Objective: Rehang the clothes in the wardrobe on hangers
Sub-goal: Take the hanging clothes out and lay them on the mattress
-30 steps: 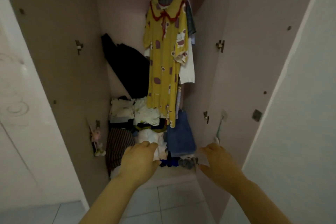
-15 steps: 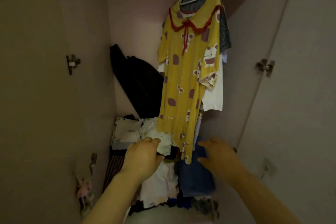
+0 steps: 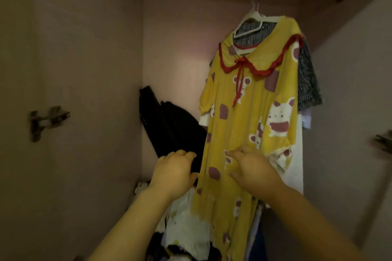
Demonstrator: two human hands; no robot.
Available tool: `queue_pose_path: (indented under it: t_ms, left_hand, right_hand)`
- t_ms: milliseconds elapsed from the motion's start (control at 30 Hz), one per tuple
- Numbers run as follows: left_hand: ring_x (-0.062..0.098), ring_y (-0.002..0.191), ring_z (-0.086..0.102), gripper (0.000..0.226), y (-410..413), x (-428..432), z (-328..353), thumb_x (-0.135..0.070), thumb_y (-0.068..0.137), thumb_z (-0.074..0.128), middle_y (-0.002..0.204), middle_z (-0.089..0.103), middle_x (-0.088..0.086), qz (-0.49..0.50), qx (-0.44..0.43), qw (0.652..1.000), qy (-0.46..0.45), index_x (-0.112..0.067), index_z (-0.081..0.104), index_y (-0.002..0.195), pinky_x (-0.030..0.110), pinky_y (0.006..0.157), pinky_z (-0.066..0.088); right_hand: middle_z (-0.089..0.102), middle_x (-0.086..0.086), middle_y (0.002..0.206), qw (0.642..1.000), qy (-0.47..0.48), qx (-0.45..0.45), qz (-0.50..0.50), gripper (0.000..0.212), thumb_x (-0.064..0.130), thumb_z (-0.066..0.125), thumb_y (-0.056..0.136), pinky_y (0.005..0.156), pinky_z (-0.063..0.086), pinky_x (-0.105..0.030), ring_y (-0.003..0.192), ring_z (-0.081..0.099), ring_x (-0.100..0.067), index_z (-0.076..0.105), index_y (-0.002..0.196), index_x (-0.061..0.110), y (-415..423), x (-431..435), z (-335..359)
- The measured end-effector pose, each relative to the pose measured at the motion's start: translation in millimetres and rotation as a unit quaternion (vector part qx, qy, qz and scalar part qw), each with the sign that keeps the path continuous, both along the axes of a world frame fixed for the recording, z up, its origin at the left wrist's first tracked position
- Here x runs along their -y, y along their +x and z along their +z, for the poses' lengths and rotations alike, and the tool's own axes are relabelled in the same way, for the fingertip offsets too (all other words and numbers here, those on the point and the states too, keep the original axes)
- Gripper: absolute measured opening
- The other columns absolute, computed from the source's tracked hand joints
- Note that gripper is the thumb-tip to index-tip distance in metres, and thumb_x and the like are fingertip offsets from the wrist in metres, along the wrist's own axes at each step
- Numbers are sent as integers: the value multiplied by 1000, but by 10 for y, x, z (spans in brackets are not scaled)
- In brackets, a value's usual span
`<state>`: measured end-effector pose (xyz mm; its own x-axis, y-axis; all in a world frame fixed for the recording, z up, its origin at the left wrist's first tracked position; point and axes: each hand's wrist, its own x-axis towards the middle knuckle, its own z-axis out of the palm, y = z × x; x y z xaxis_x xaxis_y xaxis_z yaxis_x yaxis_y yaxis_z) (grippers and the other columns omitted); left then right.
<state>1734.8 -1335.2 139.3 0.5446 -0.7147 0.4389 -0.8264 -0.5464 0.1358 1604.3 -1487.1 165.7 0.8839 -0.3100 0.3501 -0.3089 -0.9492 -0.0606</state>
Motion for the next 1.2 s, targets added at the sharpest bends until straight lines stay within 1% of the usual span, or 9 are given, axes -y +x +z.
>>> queue_pose_path:
  t_ms: [167, 333, 467, 600, 800, 867, 1067, 1133, 1200]
  left_hand:
    - [20, 119, 47, 57, 394, 493, 510, -48, 90, 51, 134, 47, -1, -4, 15, 998, -63, -26, 34, 140, 34, 93, 42]
    - [20, 117, 50, 57, 790, 966, 1070, -48, 88, 54, 133, 50, 0, -36, 21, 988, -151, -26, 39, 139, 33, 93, 43]
    - [21, 118, 48, 58, 1109, 1344, 1467, -44, 87, 57, 133, 49, 3, -80, 22, 976, -199, -24, 38, 139, 36, 97, 42]
    - [19, 118, 48, 56, 1409, 1667, 1768, -43, 86, 58, 130, 50, 1, -126, 50, 962, -237, -26, 41, 137, 35, 97, 41]
    - [11, 117, 47, 53, 1911, 1958, 1793, -45, 85, 57, 132, 50, -8, -175, 90, 938, -285, -32, 43, 135, 25, 95, 39]
    - [7, 119, 45, 55, 2059, 2038, 1733, -48, 86, 56, 134, 47, -12, -184, 85, 938, -281, -35, 39, 137, 20, 95, 34]
    - [3, 124, 38, 56, 2357, 2163, 1763, -46, 88, 54, 138, 43, -14, -202, 77, 930, -298, -35, 36, 139, 18, 97, 30]
    - [4, 123, 39, 55, 2379, 2156, 1872, -43, 87, 56, 136, 45, -13, -206, 90, 920, -323, -33, 39, 138, 18, 98, 29]
    - [8, 123, 41, 56, 2372, 2112, 2006, -41, 86, 58, 133, 47, -9, -196, 117, 906, -356, -28, 42, 137, 25, 102, 33]
  right_hand:
    - [43, 1, 132, 991, -105, 75, 37, 52, 31, 54, 91, 99, 34, -29, 122, 40, -19, 38, 141, 26, 508, 427, 645]
    - [41, -1, 133, 967, -194, 161, 34, 52, 29, 54, 91, 99, 31, -34, 122, 37, -23, 38, 140, 25, 979, 707, 1359]
    - [44, -4, 134, 928, -285, 239, 9, 46, 23, 53, 90, 101, 24, -33, 123, 37, -26, 46, 135, 20, 1270, 956, 1890]
    - [48, -8, 131, 881, -364, 294, -64, 47, 21, 56, 89, 105, 21, -35, 123, 39, -27, 48, 135, 15, 1446, 1336, 2454]
    - [44, -8, 137, 861, -370, 260, -233, 75, 49, 59, 85, 100, 21, -35, 124, 39, -27, 29, 144, 14, 1540, 2050, 2717]
    - [46, -8, 135, 857, -358, 262, -262, 76, 52, 57, 84, 97, 24, -36, 122, 40, -28, 28, 144, 15, 1595, 2202, 2737]
    - [56, -18, 120, 848, -357, 315, -234, 62, 43, 63, 83, 83, 34, -42, 106, 48, -37, 48, 132, 8, 1730, 2384, 2813]
    - [58, -25, 115, 832, -374, 362, -190, 61, 34, 69, 81, 81, 37, -45, 102, 51, -42, 52, 129, 1, 1772, 2333, 2883]
    - [60, -28, 108, 807, -395, 415, -141, 61, 28, 73, 77, 78, 40, -47, 96, 54, -45, 54, 126, -3, 1830, 2206, 2946]
